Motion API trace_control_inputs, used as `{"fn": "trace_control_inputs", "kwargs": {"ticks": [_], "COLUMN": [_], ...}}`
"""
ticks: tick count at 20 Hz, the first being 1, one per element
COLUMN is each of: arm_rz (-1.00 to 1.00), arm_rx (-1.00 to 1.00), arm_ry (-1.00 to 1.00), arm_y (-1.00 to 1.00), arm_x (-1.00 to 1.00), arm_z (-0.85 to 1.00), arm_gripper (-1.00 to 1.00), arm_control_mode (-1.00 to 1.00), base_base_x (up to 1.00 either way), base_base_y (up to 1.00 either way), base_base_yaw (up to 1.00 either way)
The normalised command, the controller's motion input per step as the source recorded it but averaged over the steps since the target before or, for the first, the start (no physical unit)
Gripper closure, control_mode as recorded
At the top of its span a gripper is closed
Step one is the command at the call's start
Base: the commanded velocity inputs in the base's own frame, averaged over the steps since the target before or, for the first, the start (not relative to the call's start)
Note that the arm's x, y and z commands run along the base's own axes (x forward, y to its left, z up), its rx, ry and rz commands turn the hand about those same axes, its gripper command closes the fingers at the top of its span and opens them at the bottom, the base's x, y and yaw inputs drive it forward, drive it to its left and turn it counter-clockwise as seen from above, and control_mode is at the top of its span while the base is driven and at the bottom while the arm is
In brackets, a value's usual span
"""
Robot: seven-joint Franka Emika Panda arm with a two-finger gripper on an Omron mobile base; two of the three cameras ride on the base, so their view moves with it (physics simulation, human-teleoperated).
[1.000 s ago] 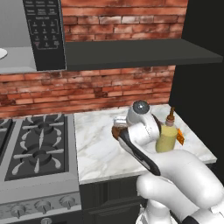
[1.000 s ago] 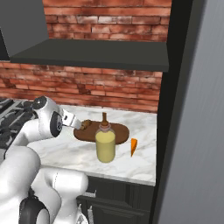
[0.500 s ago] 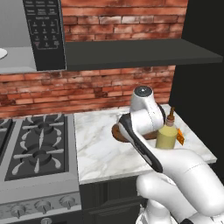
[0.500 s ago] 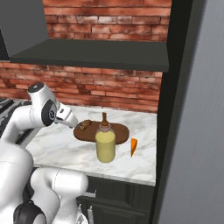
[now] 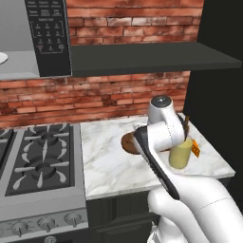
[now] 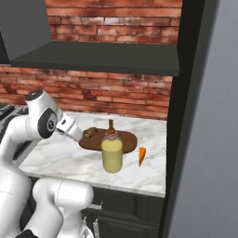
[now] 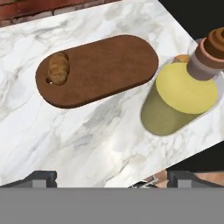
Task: Retrieve the reheated potato from the microwave, then place the potato, cheese, and condiment on the cutting board.
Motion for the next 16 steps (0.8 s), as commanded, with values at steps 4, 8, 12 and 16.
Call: {"fn": "trace_control_inputs", "kwargs": {"ticks": [4, 8, 12, 16], "arm_rz": [-0.15, -0.03, 0.0, 0.0], "arm_rx": [0.05, 0.06, 0.03, 0.0], "arm_ry": [0.07, 0.05, 0.04, 0.05], "arm_y": [-0.36, -0.37, -0.4, -0.38], "arm_x": [-0.24, -0.23, -0.21, -0.11], "arm_z": [0.22, 0.31, 0.35, 0.28], "arm_gripper": [-1.0, -1.0, -1.0, -1.0], "arm_control_mode": [-1.0, -1.0, -1.0, -1.0], "base_base_x": [0.0, 0.0, 0.0, 0.0], "base_base_y": [0.0, 0.0, 0.0, 0.0], "base_base_yaw": [0.0, 0.0, 0.0, 0.0]}}
